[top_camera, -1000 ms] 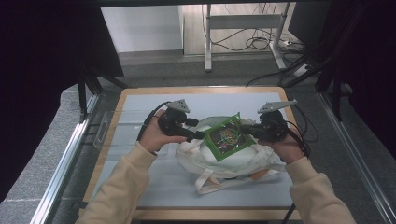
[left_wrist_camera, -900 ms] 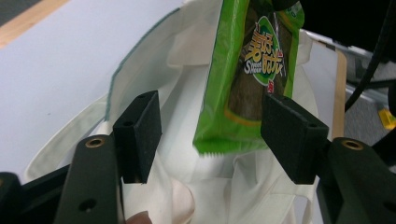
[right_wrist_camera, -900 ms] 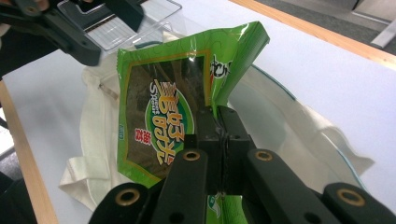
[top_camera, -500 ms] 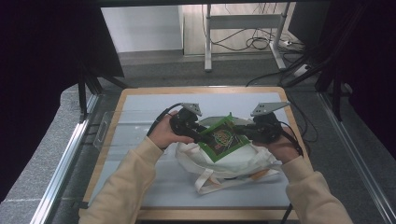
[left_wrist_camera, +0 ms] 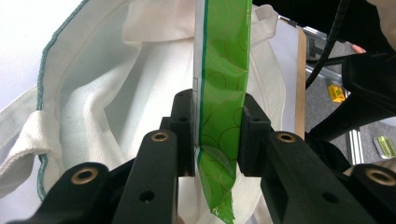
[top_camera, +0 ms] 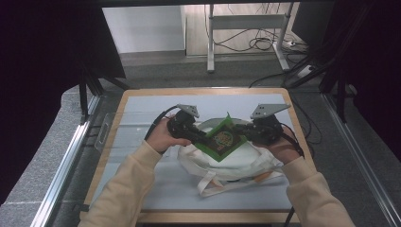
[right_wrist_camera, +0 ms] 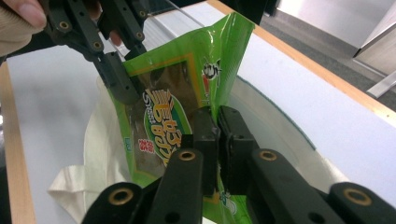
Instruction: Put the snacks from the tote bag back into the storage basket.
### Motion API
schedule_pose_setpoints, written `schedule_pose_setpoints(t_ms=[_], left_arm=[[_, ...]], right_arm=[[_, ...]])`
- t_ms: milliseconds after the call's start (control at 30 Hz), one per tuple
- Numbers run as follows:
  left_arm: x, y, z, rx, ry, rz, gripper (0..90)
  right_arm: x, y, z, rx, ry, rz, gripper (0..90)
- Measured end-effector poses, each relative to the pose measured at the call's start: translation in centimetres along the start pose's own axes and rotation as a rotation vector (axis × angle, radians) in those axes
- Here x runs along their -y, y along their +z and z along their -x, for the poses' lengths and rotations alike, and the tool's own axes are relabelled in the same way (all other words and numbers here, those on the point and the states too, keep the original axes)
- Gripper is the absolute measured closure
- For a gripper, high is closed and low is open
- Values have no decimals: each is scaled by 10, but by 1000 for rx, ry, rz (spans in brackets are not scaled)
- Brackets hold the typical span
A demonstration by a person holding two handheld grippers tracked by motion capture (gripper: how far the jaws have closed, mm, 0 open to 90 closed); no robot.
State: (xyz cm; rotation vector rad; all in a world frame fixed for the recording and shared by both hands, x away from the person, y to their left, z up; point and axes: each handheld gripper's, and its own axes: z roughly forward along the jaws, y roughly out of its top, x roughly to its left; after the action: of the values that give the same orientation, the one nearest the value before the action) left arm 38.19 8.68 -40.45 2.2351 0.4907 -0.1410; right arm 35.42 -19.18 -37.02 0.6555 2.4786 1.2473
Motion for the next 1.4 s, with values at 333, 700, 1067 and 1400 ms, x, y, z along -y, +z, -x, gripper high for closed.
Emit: schedule_pose_setpoints(t_ms=[333,700,1067,1400], left_arm=[[8,-10,3,-29,-24,71,729],[26,-20,16,-132,-31,131,728],[40,-22,22,-165,-47,189,727],[49,-18,25,-166,-62,223,727]], right_arm=[[2,-11,1,30,61,89,568],[29,-20,2,52,217,151,403],[49,-8,-1,20,314,129,355],[59,9,-9,-28,353,105,335]])
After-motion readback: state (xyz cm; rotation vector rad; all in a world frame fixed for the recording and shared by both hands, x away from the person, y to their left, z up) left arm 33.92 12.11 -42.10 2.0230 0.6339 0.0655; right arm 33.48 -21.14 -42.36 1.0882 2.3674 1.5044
